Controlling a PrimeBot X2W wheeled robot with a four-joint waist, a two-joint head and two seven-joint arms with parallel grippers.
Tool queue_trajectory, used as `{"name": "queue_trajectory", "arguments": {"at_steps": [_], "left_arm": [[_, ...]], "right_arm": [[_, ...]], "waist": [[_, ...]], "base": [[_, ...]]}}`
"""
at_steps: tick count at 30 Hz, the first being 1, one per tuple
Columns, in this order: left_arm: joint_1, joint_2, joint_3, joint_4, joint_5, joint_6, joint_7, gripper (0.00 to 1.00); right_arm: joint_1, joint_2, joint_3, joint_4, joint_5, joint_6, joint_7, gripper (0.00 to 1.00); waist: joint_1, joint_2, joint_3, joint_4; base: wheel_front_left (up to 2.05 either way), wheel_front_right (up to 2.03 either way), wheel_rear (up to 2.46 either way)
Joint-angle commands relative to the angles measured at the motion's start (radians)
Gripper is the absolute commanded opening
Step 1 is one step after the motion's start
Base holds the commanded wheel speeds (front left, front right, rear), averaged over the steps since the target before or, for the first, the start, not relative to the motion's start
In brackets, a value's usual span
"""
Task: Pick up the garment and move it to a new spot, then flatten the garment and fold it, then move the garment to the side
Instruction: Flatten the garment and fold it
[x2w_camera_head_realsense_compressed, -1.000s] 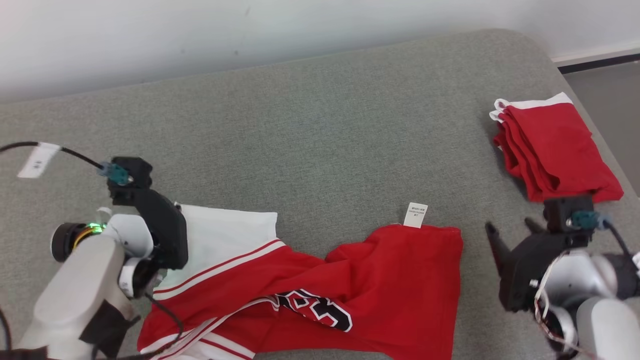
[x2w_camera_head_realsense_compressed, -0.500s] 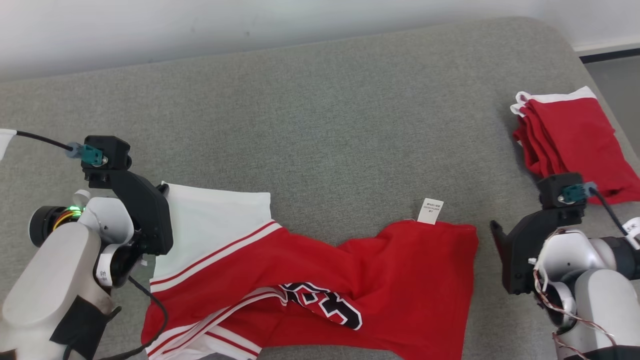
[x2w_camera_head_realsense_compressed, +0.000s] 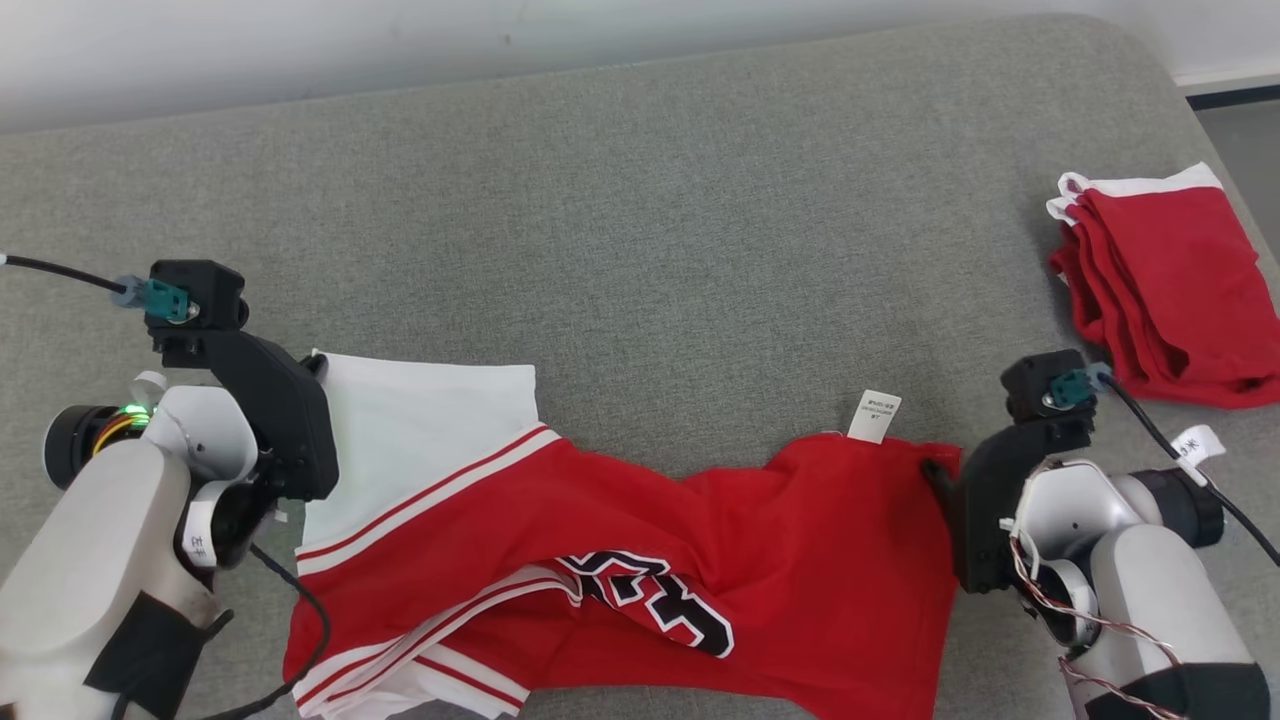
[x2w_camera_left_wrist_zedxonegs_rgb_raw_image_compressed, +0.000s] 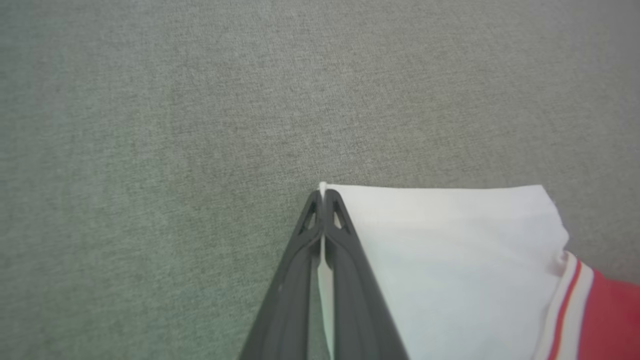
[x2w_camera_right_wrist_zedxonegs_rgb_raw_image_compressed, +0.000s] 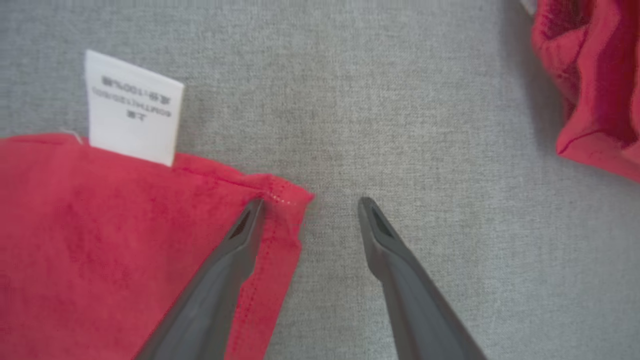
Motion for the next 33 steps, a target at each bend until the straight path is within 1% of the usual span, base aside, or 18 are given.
{"name": "queue_trajectory", "arguments": {"at_steps": [1,2,3,4,5,6,7,8,9,12,14,18,22,25,27,30,32,33], "left_arm": [[-0.005,0.008,0.005,-0.006,-0.004,0.003,0.004,0.0],[-0.005,0.009,0.004,-0.008,-0.005,0.004,0.005,0.0],[-0.003,0.01,0.004,-0.01,-0.006,0.004,0.005,0.0],[-0.003,0.01,0.004,-0.01,-0.006,0.004,0.005,0.0],[-0.001,0.01,0.004,-0.011,-0.006,0.005,0.006,0.0],[0.002,0.011,0.003,-0.013,-0.006,0.004,0.005,0.0],[0.005,0.011,0.002,-0.014,-0.007,0.004,0.004,0.0],[0.007,0.011,0.002,-0.015,-0.007,0.006,0.0,0.0],[0.009,0.011,0.004,-0.018,-0.004,0.007,-0.011,0.0],[0.008,-0.002,0.028,-0.03,-0.019,0.006,-0.069,0.0],[0.008,-0.021,0.062,-0.043,-0.038,0.014,-0.134,0.0],[0.037,-0.061,0.109,-0.068,-0.062,0.003,-0.26,0.0],[0.077,-0.109,0.144,-0.083,-0.097,0.014,-0.353,0.0],[0.11,-0.129,0.181,-0.099,-0.129,0.016,-0.402,0.0],[0.123,-0.139,0.2,-0.113,-0.149,0.018,-0.424,0.0],[0.122,-0.134,0.237,-0.138,-0.178,0.023,-0.443,0.0],[0.09,-0.121,0.247,-0.158,-0.186,0.017,-0.425,0.0],[0.065,-0.11,0.248,-0.172,-0.191,0.011,-0.404,0.0]], "right_arm": [[-0.012,0.0,0.011,0.019,0.007,0.001,-0.003,0.83],[-0.019,0.002,0.016,0.03,0.009,0.001,-0.008,0.8],[-0.023,0.003,0.023,0.038,0.009,0.001,-0.007,0.56],[-0.023,0.003,0.023,0.038,0.009,0.001,-0.007,0.56],[-0.025,0.003,0.029,0.046,0.011,0.001,-0.007,0.48],[-0.025,0.002,0.032,0.053,0.013,0.001,-0.013,0.36],[-0.025,0.0,0.037,0.058,0.014,0.001,-0.016,0.22],[-0.027,-0.002,0.04,0.06,0.016,0.001,-0.021,0.02],[-0.03,-0.005,0.04,0.058,0.015,0.001,-0.027,0.0],[-0.042,-0.013,0.035,0.041,0.012,0.001,-0.058,0.0],[-0.049,-0.019,0.033,0.024,0.012,0.001,-0.08,0.0],[-0.044,-0.032,0.03,-0.009,0.027,0.001,-0.127,0.0],[-0.023,-0.044,0.028,-0.051,0.069,0.001,-0.18,0.0],[-0.001,-0.051,0.024,-0.079,0.121,0.001,-0.214,0.0],[-0.009,-0.055,0.028,-0.094,0.152,0.001,-0.231,0.0],[-0.055,-0.058,0.06,-0.108,0.209,0.001,-0.252,0.0],[-0.114,-0.074,0.1,-0.108,0.24,0.001,-0.276,0.0],[-0.158,-0.093,0.142,-0.113,0.244,0.001,-0.303,0.0]], "waist": [[-0.0001,0.0,0.003,0.003],[-0.0001,0.0,0.005,0.005],[-0.0001,0.0,0.005,0.007],[-0.0001,0.0,0.005,0.007],[-0.0001,0.0,0.006,0.008],[-0.0001,0.0,0.006,0.01],[-0.0001,0.0,0.006,0.012],[-0.0001,0.0,0.005,0.014],[-0.0001,0.0,0.003,0.015],[-0.0001,0.0,-0.007,0.017],[-0.0001,0.0,-0.019,0.018],[-0.0001,0.0,-0.057,0.024],[-0.0001,0.0,-0.106,0.04],[-0.0001,0.0,-0.138,0.051],[-0.0001,0.0,-0.15,0.054],[-0.0001,0.0,-0.142,0.051],[-0.0001,0.0,-0.111,0.044],[-0.0001,0.0,-0.087,0.04]], "base": [[0.0,0.0,0.0],[0.0,0.0,0.0],[0.0,0.0,0.0],[0.0,0.0,0.0],[0.0,0.0,0.0],[0.0,0.0,0.0],[0.0,0.0,0.0],[0.0,0.0,0.0],[0.0,0.0,0.0],[0.0,0.0,0.0],[0.0,0.0,0.0],[0.0,0.0,0.0],[0.0,0.0,0.0],[0.0,0.0,0.0],[0.0,0.0,0.0],[0.0,0.0,0.0],[0.0,0.0,0.0],[0.0,0.0,0.0]]}}
